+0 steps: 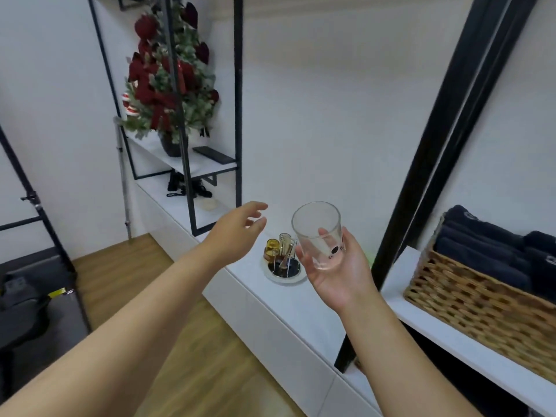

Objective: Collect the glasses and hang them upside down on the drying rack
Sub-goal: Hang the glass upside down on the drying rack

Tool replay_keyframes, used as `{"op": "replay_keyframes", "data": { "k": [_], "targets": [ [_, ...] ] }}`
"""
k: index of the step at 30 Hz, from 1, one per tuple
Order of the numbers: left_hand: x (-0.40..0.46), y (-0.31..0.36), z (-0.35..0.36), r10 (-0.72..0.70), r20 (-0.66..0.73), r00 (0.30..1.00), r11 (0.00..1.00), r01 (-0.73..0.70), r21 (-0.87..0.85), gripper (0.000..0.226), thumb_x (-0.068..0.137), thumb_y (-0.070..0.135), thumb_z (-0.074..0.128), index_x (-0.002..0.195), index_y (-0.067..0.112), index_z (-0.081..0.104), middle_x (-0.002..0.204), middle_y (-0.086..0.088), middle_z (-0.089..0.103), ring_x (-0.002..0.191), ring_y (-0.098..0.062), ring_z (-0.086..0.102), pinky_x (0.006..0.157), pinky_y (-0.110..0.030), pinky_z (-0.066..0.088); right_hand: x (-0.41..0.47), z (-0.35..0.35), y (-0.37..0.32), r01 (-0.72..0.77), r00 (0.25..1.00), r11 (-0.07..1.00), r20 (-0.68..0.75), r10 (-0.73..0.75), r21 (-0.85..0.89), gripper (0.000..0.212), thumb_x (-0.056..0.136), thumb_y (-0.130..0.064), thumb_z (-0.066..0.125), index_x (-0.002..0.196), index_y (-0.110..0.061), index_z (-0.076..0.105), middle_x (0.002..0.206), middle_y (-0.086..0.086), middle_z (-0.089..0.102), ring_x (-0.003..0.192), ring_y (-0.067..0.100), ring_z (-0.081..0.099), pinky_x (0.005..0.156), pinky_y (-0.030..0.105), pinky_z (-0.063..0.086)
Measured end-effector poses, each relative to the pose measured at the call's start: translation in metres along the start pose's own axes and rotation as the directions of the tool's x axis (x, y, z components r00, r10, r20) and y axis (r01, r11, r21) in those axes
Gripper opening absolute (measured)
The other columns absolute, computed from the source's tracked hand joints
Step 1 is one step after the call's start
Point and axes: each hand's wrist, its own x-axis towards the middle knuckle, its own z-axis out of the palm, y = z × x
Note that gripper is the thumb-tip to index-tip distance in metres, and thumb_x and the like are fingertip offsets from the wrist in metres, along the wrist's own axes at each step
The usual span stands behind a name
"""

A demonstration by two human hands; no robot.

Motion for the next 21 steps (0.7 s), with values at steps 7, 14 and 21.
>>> {"op": "replay_keyframes", "data": {
  "k": [7, 14, 21],
  "targets": [
    [0.139, -0.086, -0.011, 0.047, 0.130, 0.990, 0.998, -0.051, 0.034, 0.040, 0.105, 0.033, 0.055, 0.145, 0.034, 0.052, 0.136, 0.010, 0.060, 0.119, -0.009, 0.058, 0.102, -0.032, 0.048, 0.144, 0.045, 0.006, 0.102, 0.994, 0.992, -0.048, -0.099, 0.076, 0.046, 0.098, -0.048, 0.066, 0.128, -0.013, 0.067, 0.132, 0.030, 0.068, 0.095, 0.045, 0.072, 0.060, 0.037, 0.066],
    [0.261, -0.142, 0.002, 0.115, 0.203, 0.972, 0.991, -0.127, 0.043, 0.043, 0.102, 0.034, 0.060, 0.144, 0.037, 0.052, 0.134, 0.012, 0.060, 0.117, -0.008, 0.057, 0.100, -0.032, 0.048, 0.263, 0.070, -0.007, 0.195, 0.977, 0.980, -0.095, -0.190, 0.047, 0.040, 0.097, -0.049, 0.066, 0.119, -0.017, 0.073, 0.124, 0.026, 0.073, 0.096, 0.043, 0.074, 0.056, 0.032, 0.062],
    [0.368, -0.191, 0.047, 0.142, 0.255, 0.956, 0.987, -0.157, 0.041, 0.045, 0.103, 0.031, 0.059, 0.146, 0.035, 0.049, 0.139, 0.009, 0.058, 0.118, -0.008, 0.055, 0.098, -0.028, 0.045, 0.377, 0.048, -0.024, 0.230, 0.960, 0.972, -0.174, -0.221, 0.037, 0.043, 0.099, -0.052, 0.062, 0.125, -0.018, 0.071, 0.125, 0.023, 0.073, 0.101, 0.040, 0.072, 0.057, 0.031, 0.061]
  ]
}}
